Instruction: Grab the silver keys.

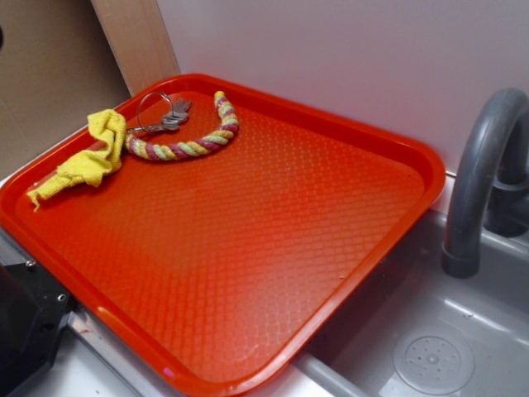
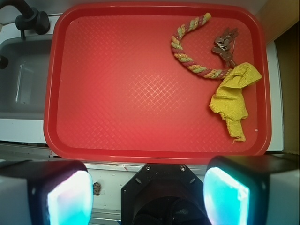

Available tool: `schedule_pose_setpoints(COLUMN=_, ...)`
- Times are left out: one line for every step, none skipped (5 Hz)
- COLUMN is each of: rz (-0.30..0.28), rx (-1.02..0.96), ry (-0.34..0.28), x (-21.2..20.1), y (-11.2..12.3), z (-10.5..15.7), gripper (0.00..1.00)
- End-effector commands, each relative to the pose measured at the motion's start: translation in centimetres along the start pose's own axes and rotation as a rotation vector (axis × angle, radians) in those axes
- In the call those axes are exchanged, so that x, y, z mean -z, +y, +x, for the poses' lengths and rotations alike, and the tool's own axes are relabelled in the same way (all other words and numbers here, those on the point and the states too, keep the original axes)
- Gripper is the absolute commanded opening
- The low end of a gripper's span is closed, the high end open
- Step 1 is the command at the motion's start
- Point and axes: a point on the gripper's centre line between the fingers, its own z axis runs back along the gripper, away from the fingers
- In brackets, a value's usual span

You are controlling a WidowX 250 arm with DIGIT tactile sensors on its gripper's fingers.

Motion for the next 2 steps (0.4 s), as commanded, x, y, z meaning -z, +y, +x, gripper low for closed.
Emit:
schedule_pose_setpoints(rz=0.0, rx=0.0, ry=0.0, x=0.0, y=0.0, z=0.0, gripper=1.0)
schedule_pose_setpoints(rz=0.106, rx=-0.115, ry=-0.065, x=3.9, y=3.9, z=4.7, gripper=1.0)
